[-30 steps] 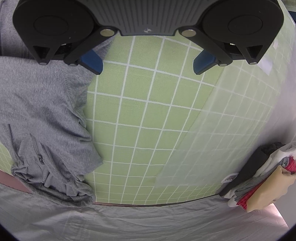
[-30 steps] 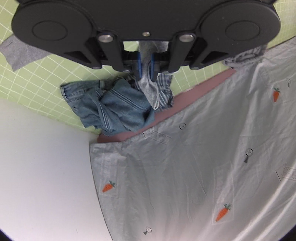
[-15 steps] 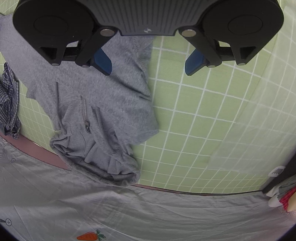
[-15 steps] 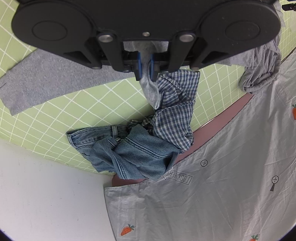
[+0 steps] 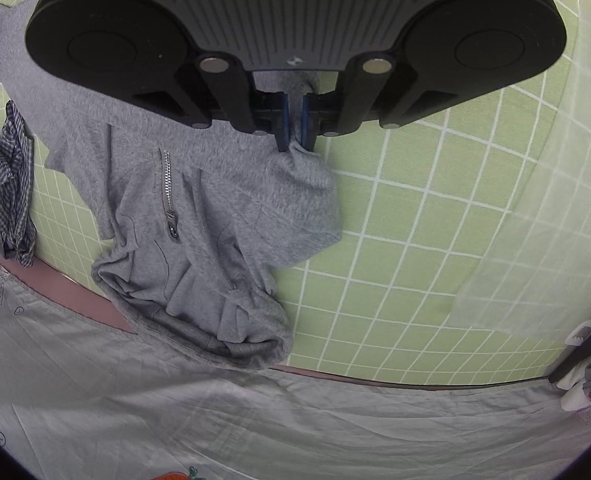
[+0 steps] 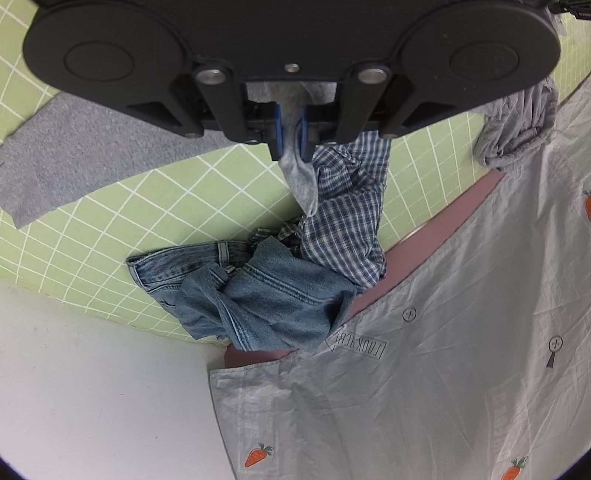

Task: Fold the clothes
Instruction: 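Carry the held sleeve across the hoodie body with the right gripper, release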

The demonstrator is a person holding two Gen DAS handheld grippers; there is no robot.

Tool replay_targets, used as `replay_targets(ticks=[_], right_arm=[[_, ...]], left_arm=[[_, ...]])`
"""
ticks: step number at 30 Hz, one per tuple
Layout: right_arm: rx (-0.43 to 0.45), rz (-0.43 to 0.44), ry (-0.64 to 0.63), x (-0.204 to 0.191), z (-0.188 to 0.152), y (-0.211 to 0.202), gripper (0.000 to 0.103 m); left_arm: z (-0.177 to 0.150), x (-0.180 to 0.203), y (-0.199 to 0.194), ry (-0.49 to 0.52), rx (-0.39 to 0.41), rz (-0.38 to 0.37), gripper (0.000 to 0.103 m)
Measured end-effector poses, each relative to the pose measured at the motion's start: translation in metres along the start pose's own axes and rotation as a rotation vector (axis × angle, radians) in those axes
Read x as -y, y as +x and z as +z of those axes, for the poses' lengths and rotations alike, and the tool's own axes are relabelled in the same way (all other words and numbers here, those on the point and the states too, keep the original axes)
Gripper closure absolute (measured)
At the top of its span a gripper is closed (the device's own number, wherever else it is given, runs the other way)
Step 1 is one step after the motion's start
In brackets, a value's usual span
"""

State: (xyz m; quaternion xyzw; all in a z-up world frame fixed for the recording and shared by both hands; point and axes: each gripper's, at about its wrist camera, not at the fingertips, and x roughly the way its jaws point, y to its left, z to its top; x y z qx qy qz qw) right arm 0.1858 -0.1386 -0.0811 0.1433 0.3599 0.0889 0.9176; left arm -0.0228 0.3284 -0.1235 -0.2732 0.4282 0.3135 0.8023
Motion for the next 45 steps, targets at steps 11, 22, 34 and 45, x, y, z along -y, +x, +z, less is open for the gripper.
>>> replay_targets(ticks=[11, 22, 34, 45], right_arm=[[-0.027, 0.070, -0.015, -0.025, 0.006, 0.020, 0.093], [-0.060, 0.059, 0.024, -0.018, -0.008, 0.025, 0.093], [-0.049, 0.068, 0.045, -0.015, -0.009, 0.015, 0.093], [-0.107, 0.106, 0.042, -0.032, -0.033, 0.017, 0.093]], left_arm=[[0.017, -0.045, -0.006, -0.076, 0.041, 0.129, 0.099], [-0.021, -0.023, -0.016, -0.026, -0.062, 0.032, 0.047], [-0.041, -0.017, -0.015, -0.047, -0.092, -0.019, 0.093], [-0.041, -0.026, -0.028, -0.061, -0.042, 0.082, 0.071]])
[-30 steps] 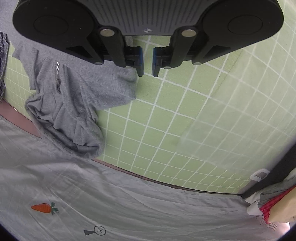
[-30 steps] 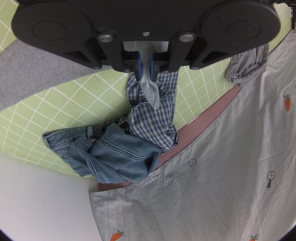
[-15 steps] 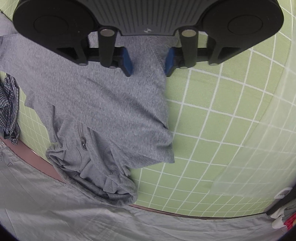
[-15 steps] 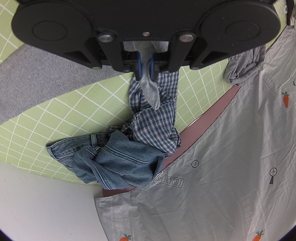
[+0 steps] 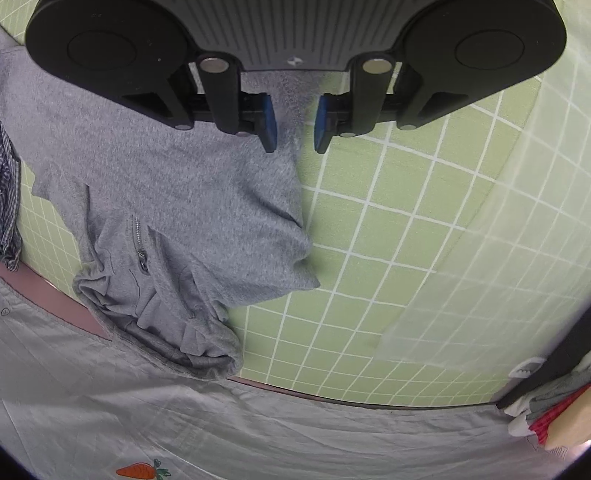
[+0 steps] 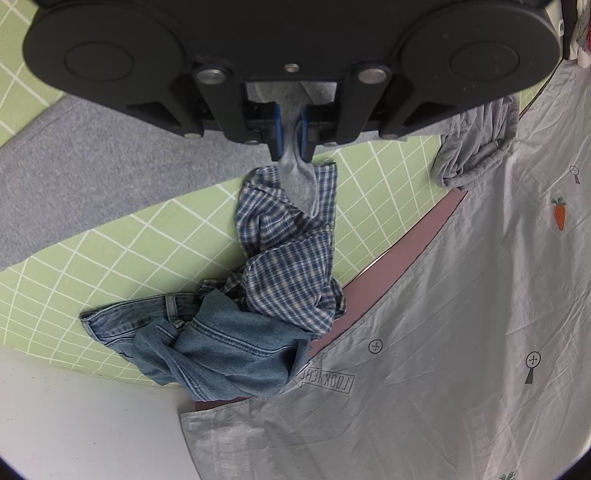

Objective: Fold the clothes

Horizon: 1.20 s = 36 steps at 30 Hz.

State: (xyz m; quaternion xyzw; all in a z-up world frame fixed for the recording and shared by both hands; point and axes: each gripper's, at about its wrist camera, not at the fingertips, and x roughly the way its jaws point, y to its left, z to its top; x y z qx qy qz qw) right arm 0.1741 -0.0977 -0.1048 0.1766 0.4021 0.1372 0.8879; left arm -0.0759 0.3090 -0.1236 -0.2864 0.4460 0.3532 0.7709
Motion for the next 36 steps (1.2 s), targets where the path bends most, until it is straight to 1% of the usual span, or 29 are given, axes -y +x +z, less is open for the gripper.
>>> replay_targets(ticks=[2, 4, 9, 12, 13, 14, 15, 16, 18, 19, 20, 22, 24, 25, 26, 30, 32, 36], right_arm=[[-0.017, 0.023, -0.027, -0.010, -0.004, 0.002, 0.093], [-0.035, 0.054, -0.068, -0.025, -0.011, 0.003, 0.093], [-0.103, 0.133, -0.148, -0.059, -0.033, 0.015, 0.093], [-0.181, 0.177, -0.218, -0.081, -0.052, 0.024, 0.091], [-0.210, 0.187, -0.251, -0.089, -0.059, 0.027, 0.084], [-0.217, 0.188, -0.281, -0.094, -0.063, 0.027, 0.075], [-0.221, 0.187, -0.310, -0.099, -0.067, 0.026, 0.069], [-0.225, 0.187, -0.340, -0.103, -0.071, 0.025, 0.059], [-0.216, 0.184, -0.380, -0.108, -0.075, 0.020, 0.049], [-0.201, 0.180, -0.387, -0.107, -0.074, 0.015, 0.033], [-0.186, 0.176, -0.395, -0.106, -0.073, 0.010, 0.014], [-0.121, 0.150, -0.405, -0.098, -0.069, -0.001, 0.000], [-0.096, 0.108, -0.392, -0.082, -0.064, -0.007, 0.000], [-0.085, 0.086, -0.385, -0.074, -0.061, -0.010, 0.000], [-0.073, 0.058, -0.371, -0.064, -0.059, -0.012, 0.000], [-0.022, -0.056, -0.341, -0.024, -0.052, -0.021, 0.000], [-0.027, -0.121, -0.320, -0.003, -0.049, -0.021, 0.000], [-0.065, -0.188, -0.274, 0.035, -0.040, -0.014, 0.000]], left_arm=[[-0.001, 0.000, -0.001, 0.014, 0.000, 0.030, 0.062], [-0.003, -0.004, -0.001, 0.006, -0.010, 0.046, 0.058], [-0.010, -0.010, -0.009, -0.014, -0.005, 0.055, 0.055], [-0.013, -0.012, -0.017, -0.034, 0.017, 0.070, 0.055], [-0.014, -0.012, -0.020, -0.035, 0.024, 0.077, 0.055], [-0.015, -0.012, -0.022, -0.035, 0.028, 0.078, 0.055], [-0.015, -0.011, -0.025, -0.033, 0.032, 0.079, 0.055], [-0.016, -0.011, -0.027, -0.030, 0.030, 0.077, 0.054], [-0.018, -0.009, -0.031, -0.018, 0.024, 0.068, 0.047], [-0.021, -0.007, -0.034, -0.014, 0.028, 0.066, 0.040], [-0.023, -0.006, -0.038, -0.010, 0.032, 0.063, 0.036], [-0.027, -0.001, -0.044, 0.001, 0.042, 0.060, 0.036], [-0.031, 0.007, -0.051, 0.025, 0.057, 0.064, 0.030], [-0.033, 0.013, -0.054, 0.041, 0.065, 0.070, 0.022], [-0.034, 0.018, -0.056, 0.059, 0.073, 0.073, 0.018], [-0.044, 0.041, -0.061, 0.110, 0.078, 0.068, 0.015], [-0.049, 0.052, -0.062, 0.121, 0.077, 0.056, 0.015], [-0.056, 0.075, -0.059, 0.132, 0.069, 0.028, 0.015]])
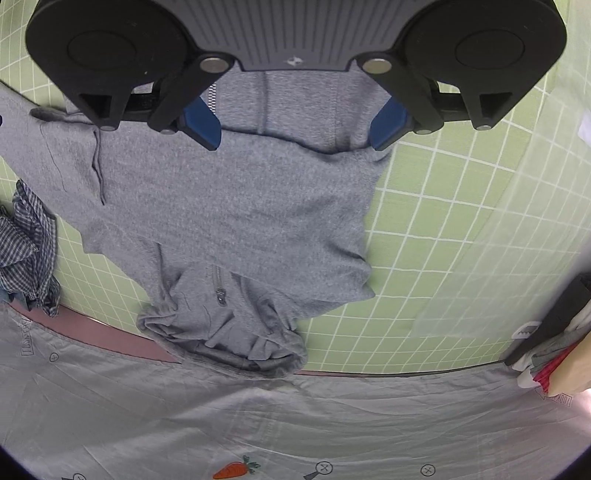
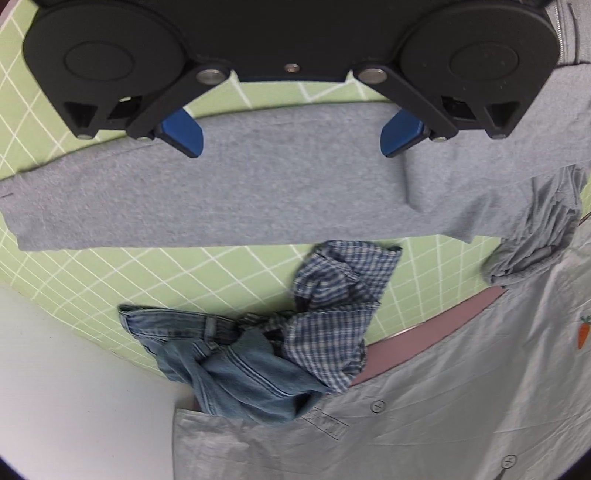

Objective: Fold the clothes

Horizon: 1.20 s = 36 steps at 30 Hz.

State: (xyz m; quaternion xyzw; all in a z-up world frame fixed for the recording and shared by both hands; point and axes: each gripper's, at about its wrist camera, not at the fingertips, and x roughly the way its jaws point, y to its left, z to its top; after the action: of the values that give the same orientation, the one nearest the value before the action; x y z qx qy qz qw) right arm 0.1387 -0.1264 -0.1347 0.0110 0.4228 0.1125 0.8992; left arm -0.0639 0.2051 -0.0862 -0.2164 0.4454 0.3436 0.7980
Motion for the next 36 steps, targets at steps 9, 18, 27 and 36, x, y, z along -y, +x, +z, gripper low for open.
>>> replay_targets(ticks=[9, 18, 27, 36], right_arm=[[-0.017, -0.181, 0.011, 0.048, 0.005, 0.040, 0.000], [0.003, -0.211, 0.070, 0.065, 0.017, 0.065, 0.000], [0.071, -0.223, 0.068, 0.062, 0.017, 0.072, 0.000], [0.202, -0.250, 0.068, 0.056, -0.001, 0.070, 0.000]], left_arm=[[0.019, 0.060, 0.027, 0.097, -0.020, -0.054, 0.015], [0.041, 0.111, 0.055, 0.197, -0.063, -0.158, 0.020], [0.039, 0.151, 0.075, 0.282, -0.119, -0.235, 0.037], [0.032, 0.177, 0.082, 0.329, -0.166, -0.303, 0.070]])
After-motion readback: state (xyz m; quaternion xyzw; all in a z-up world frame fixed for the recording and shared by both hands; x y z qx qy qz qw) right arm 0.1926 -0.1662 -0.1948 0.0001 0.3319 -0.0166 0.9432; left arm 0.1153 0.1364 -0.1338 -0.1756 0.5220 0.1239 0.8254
